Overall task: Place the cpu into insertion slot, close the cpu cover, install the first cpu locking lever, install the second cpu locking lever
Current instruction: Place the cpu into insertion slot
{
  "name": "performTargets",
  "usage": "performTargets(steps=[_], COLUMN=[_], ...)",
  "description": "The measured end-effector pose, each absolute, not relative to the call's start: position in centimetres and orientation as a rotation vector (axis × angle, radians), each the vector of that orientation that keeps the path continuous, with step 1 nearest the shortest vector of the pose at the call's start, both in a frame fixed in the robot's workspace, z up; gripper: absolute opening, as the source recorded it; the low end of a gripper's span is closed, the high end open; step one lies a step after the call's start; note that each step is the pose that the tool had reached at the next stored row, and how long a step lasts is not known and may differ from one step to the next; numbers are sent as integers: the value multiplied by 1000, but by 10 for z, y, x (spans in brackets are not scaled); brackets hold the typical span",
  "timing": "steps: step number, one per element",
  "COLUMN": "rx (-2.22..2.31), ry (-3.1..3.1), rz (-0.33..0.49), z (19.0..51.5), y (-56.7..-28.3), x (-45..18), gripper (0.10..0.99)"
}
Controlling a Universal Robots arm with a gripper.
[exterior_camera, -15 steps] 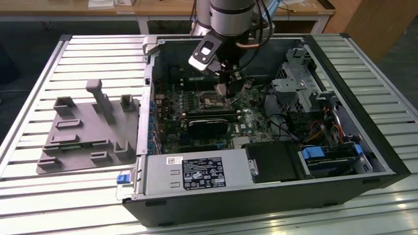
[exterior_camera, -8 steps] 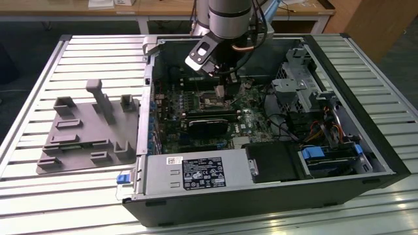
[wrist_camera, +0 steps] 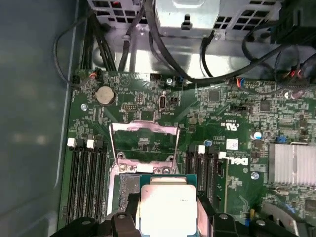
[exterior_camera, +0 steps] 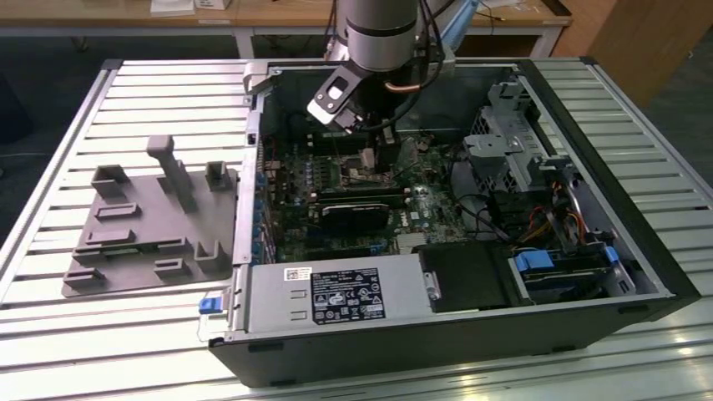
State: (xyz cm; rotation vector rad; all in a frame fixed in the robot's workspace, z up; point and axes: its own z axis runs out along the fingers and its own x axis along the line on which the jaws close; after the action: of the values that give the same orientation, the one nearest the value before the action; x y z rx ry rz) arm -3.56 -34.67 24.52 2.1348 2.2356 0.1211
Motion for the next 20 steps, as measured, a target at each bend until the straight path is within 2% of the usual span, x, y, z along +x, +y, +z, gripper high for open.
performTargets(steps=[20], rx=[2129], ry=[2239], rz=[124], z=[217], y=[-335], x=[-44], gripper=[537])
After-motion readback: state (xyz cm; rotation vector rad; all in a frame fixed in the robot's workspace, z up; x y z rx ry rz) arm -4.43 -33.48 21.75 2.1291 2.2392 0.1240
